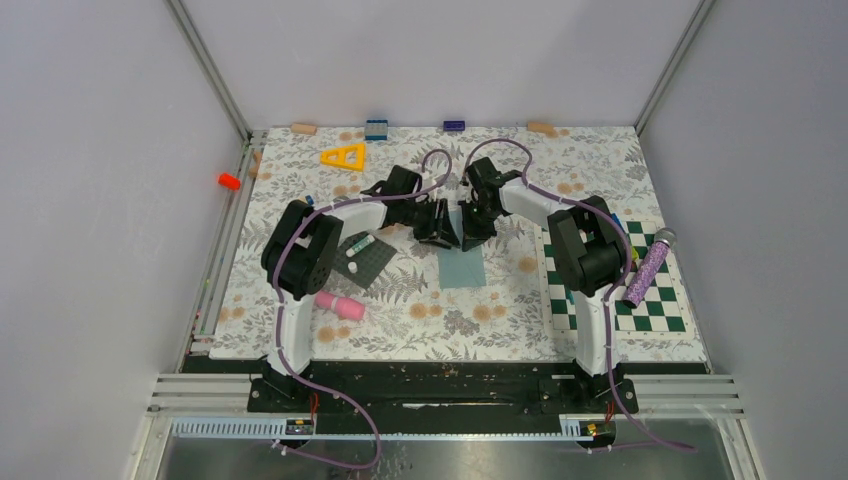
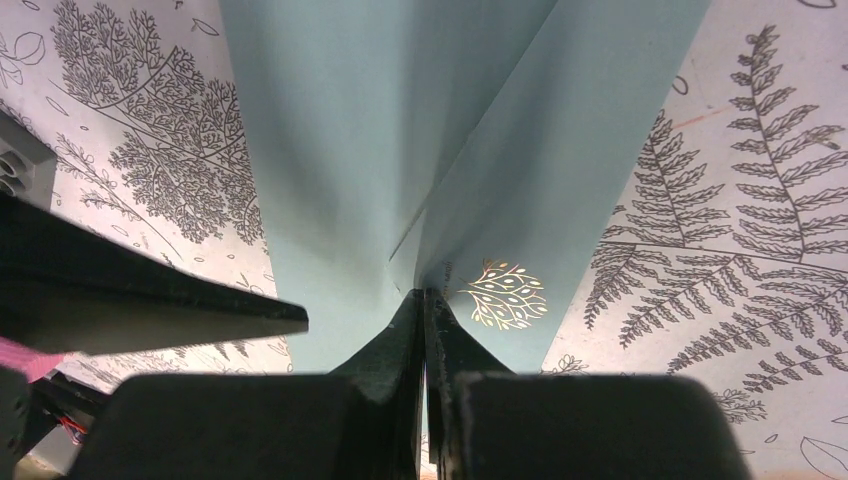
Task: Place the letter into the envelope and seal it
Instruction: Seal the envelope flap on the envelope.
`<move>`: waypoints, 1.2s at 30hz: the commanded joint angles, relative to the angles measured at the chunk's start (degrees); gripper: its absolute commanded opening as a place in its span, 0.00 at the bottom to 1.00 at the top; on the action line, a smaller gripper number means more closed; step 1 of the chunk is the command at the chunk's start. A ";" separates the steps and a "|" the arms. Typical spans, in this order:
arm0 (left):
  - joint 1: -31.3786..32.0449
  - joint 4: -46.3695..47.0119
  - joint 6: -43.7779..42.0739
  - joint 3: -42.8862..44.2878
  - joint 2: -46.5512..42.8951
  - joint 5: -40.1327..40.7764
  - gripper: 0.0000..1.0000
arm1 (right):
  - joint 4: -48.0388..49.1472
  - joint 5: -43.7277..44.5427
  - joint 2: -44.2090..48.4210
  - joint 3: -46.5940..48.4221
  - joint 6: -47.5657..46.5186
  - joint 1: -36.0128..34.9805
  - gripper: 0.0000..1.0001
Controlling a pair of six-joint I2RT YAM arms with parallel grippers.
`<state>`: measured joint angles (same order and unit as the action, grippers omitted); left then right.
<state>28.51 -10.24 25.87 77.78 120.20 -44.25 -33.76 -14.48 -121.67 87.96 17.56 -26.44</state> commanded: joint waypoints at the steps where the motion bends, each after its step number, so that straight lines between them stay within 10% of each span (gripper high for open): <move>1: 0.91 4.74 3.56 5.42 -0.25 -4.51 0.40 | -1.71 3.57 -0.94 0.96 -1.39 -0.55 0.00; 8: 1.54 5.51 5.66 6.23 3.33 -2.32 0.28 | -1.40 2.95 -0.77 0.51 -0.97 -0.55 0.00; 13: 1.34 7.63 7.00 4.39 3.63 -1.98 0.00 | -1.01 1.76 -0.68 0.27 -0.25 -0.54 0.00; 36: 1.01 4.61 6.77 7.05 5.88 2.55 0.00 | -0.18 0.79 -0.33 -0.49 0.09 -0.55 0.00</move>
<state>29.45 -5.61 33.04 81.41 125.08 -42.83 -33.93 -14.20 -121.67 88.05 17.37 -26.44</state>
